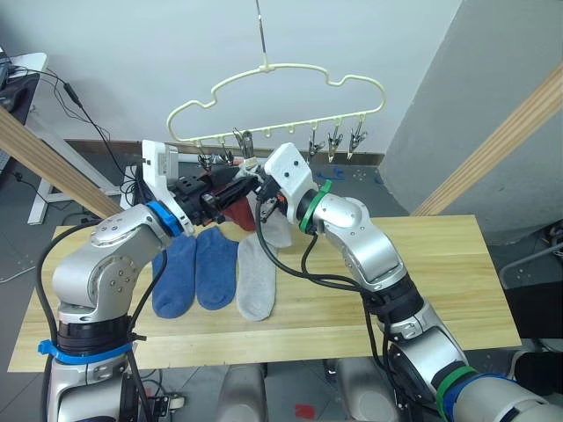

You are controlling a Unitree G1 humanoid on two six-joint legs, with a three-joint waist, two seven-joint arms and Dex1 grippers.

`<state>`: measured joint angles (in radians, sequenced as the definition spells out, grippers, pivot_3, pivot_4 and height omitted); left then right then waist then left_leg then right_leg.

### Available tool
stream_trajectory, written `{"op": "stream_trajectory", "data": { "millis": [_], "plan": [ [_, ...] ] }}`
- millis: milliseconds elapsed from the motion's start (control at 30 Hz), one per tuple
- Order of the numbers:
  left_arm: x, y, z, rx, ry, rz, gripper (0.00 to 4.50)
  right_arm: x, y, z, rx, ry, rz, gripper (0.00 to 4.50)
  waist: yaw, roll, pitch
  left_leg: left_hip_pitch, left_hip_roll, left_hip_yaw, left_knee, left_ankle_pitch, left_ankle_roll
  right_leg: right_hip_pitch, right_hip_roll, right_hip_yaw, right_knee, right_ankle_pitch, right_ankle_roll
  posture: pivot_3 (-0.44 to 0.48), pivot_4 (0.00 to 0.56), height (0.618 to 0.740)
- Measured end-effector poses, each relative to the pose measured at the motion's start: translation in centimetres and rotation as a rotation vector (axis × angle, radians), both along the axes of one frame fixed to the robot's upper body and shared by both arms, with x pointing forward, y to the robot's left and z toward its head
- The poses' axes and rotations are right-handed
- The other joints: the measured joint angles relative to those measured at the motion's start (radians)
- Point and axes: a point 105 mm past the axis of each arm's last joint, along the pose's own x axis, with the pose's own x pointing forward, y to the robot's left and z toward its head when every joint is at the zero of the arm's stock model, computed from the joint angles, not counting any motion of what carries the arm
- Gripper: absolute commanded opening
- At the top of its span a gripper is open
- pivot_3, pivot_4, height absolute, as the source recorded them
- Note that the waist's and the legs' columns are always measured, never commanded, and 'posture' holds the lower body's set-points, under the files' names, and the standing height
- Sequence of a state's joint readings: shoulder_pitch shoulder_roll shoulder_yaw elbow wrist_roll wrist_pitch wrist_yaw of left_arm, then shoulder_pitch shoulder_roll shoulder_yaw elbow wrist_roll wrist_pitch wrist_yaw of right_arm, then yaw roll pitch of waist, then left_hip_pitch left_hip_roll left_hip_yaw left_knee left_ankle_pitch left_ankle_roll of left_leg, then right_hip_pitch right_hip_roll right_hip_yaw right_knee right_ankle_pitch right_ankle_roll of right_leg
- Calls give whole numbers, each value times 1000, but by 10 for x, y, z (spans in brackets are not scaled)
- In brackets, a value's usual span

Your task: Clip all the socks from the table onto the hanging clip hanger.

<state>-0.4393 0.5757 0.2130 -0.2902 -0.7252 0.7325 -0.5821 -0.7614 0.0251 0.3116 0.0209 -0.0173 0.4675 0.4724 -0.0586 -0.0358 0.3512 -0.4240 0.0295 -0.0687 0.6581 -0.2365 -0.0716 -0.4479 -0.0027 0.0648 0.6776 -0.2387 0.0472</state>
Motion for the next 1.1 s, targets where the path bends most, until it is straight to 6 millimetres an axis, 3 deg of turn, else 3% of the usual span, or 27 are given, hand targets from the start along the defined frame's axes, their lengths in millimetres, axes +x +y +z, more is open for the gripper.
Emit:
{"op": "stream_trajectory", "data": {
  "millis": [67,333,533,733,967,1100],
  "plan": [
    [-2,0,0,10,-3,-1,2488,1,-2,0,1,0,-7,2348,0,0,0,-1,0,0,0,0,0,-1,0,0,0,0,0,-38,313,735],
    [-9,5,-2,89,-17,-17,2488,-3,-5,0,-40,-27,8,2348,0,0,0,-2,0,0,0,0,0,-3,0,0,0,2,-4,-32,313,735],
    [-14,12,-8,170,-22,-32,2488,-10,-23,0,-63,-45,-12,2348,1,0,0,-3,0,0,0,0,0,-3,0,0,0,1,-1,-22,316,735],
    [-22,13,-6,237,-58,-88,2488,-16,-53,8,-23,-58,-56,2348,3,0,0,-3,0,0,0,0,0,-4,0,0,0,-1,1,-17,320,735],
    [-37,-2,-7,401,-136,-269,2488,-20,-75,14,114,-2,-168,2348,3,0,0,-4,0,2,-1,0,0,-6,0,2,0,-1,1,-28,324,735],
    [-35,-13,10,382,-202,-303,2488,-15,-81,19,211,45,-260,2348,3,0,0,-7,0,2,0,0,0,-8,0,2,1,-1,1,-31,323,735]
  ]
}}
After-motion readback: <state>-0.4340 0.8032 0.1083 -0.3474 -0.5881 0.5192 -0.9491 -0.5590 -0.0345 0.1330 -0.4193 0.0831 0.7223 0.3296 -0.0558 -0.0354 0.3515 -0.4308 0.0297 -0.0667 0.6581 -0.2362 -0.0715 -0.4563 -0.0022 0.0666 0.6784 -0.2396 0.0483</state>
